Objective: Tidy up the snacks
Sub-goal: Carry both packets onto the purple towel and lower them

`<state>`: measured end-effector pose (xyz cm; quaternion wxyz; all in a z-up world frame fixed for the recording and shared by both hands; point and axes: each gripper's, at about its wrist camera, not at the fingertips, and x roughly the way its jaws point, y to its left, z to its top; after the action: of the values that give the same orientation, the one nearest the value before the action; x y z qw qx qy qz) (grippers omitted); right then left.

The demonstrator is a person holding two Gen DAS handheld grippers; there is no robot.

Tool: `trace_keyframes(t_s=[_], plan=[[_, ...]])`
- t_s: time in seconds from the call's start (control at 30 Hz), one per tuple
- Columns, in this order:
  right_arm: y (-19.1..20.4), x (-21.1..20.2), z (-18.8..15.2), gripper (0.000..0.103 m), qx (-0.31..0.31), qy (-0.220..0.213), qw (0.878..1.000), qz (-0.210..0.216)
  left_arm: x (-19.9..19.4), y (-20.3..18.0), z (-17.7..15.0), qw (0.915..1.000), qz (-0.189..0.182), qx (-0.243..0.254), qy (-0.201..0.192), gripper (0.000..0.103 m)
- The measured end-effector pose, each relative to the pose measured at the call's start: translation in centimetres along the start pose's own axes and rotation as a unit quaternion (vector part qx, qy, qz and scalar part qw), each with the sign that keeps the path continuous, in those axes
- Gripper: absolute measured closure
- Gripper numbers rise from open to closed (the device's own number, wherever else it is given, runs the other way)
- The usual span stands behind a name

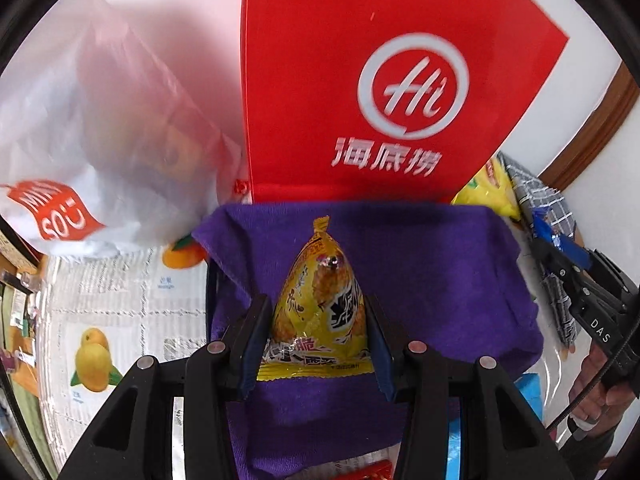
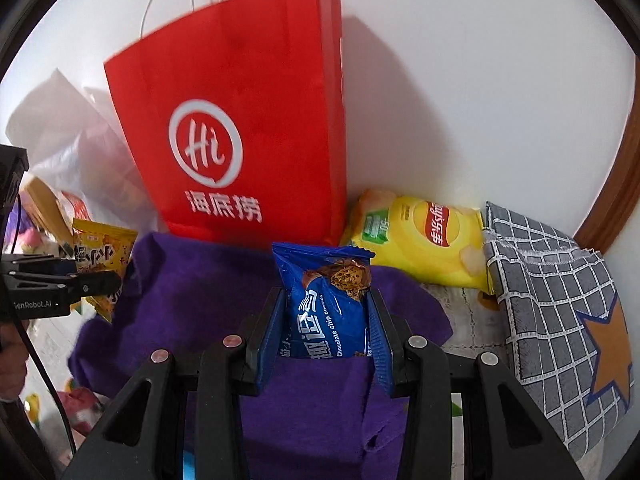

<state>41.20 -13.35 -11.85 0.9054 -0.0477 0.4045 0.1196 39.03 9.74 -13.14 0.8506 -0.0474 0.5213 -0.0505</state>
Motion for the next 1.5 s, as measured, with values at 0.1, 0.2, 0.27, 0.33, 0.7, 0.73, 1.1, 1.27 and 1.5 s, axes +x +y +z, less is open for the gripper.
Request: trace_keyframes(t_s=[0.1,0.2,0.27,0.33,0.7,0.73,1.1,1.27,1.5], plan=[[0.0,0.8,-0.3,0.063,-0.005,0.011,1.0,0.003,0.6,-0.2,-0.1,0.9999,0.003,0.001,0.011,0.059],[0.1,1.6,-0.6,0.062,-0.011,0.023,1.0,0.0,1.2,-0.2,-0.3,0.9998,0.005,0.006,0.019,0.059],[0.2,2.0,-0.9,0.062,-0.015,0.031,0.999,-0.001,1.5,-0.2,-0.4,0.9997,0.005,0.007,0.023,0.059],[0.4,2.4,-1.1,0.062,-0.017,0.037,0.999,-0.001,1.7,-0.2,-0.4,0.9996,0.006,0.008,0.025,0.059],[0.4,4.0,-1.8,0.062,-0.014,0.069,0.997,-0.002,3.1,-0.8,-0.9,0.9991,0.009,0.01,0.041,0.059],[0.4,4.1,-1.9,0.062,-0.014,0.073,0.997,-0.002,3.2,-0.9,-0.9,0.999,0.009,0.011,0.042,0.059],[0.5,5.1,-2.6,0.061,-0.021,0.094,0.995,-0.011,4.7,-2.0,-1.0,0.9978,0.006,0.024,0.061,0.059],[0.6,5.1,-2.7,0.061,-0.023,0.094,0.995,-0.01,5.2,-2.3,-1.1,0.9975,0.007,0.024,0.066,0.058],[1.0,5.2,-2.8,0.057,-0.031,0.095,0.995,-0.008,5.3,-2.1,-1.2,0.9972,0.008,0.027,0.069,0.058]])
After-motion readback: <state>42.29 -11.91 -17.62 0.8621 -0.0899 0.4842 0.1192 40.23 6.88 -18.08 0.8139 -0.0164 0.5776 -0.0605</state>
